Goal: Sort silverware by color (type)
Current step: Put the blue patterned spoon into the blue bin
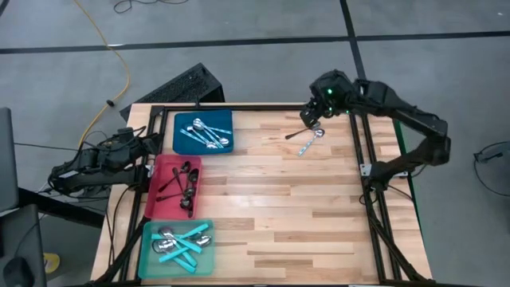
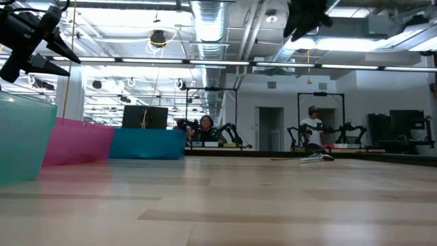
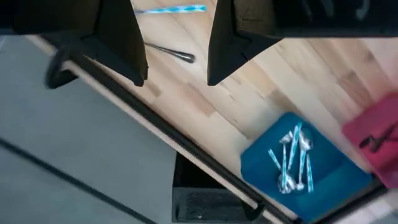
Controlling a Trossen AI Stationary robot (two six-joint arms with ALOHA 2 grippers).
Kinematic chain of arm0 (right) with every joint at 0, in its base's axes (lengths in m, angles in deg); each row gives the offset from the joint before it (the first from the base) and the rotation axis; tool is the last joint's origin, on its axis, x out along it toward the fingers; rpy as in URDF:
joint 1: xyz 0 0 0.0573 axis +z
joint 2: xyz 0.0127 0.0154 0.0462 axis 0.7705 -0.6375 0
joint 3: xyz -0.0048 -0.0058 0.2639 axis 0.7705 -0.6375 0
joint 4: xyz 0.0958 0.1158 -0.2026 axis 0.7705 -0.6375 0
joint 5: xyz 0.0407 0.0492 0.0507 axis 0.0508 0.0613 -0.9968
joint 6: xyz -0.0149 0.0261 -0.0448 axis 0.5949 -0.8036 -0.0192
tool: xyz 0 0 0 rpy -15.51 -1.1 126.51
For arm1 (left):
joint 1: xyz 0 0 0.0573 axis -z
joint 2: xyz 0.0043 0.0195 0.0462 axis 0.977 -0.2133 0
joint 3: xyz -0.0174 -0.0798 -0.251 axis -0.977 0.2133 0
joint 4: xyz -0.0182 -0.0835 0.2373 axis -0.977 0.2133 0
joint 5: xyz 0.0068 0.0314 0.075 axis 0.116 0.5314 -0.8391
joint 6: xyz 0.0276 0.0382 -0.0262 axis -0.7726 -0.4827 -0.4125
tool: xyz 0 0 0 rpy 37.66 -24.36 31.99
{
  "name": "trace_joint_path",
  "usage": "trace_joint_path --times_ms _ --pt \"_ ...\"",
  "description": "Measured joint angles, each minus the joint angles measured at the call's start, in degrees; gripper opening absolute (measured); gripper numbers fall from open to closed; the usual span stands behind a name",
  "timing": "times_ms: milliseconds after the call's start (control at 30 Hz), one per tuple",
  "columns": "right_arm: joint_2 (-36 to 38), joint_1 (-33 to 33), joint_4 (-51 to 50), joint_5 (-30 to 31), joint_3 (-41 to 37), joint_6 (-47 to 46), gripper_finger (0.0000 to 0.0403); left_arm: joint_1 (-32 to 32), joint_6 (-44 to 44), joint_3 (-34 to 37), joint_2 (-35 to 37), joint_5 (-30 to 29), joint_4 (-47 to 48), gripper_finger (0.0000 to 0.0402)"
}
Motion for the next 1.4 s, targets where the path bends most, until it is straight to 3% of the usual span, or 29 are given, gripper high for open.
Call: trace_joint_path --times_ms 233,433,667,767,1000,1200,1400 --pt "2.8 0.0 6.8 0.5 -15.6 -9.4 0.0189 0.0 1.2 0.0 0.0 -1.2 0.0 0.0195" --pt "1.2 0.0 7.3 4.8 -25.7 -25.8 0.0189 0.0 3.2 0.0 0.0 -1.4 0.0 0.0195" --pt "-0.4 -3.5 18.0 -4.8 -37.7 -31.2 0.0189 0.0 4.5 0.0 0.0 -0.8 0.0 0.0195" --pt "-0.4 -6.4 21.9 -6.0 -42.5 -36.6 0.0189 0.0 4.2 0.0 0.0 -0.8 0.1 0.0195" --pt "-0.4 -11.7 24.6 -5.5 -45.1 -43.8 0.0189 0.0 4.3 0.0 0.0 -2.0 1.0 0.0195" --pt "-1.3 -10.3 27.2 1.7 -45.0 -56.1 0.0189 0.0 4.4 0.0 0.0 -1.0 1.0 0.0195" --pt "-6.5 -8.6 34.4 3.1 -45.0 -62.4 0.0189 0.0 4.4 0.0 0.0 -0.9 2.0 0.0195"
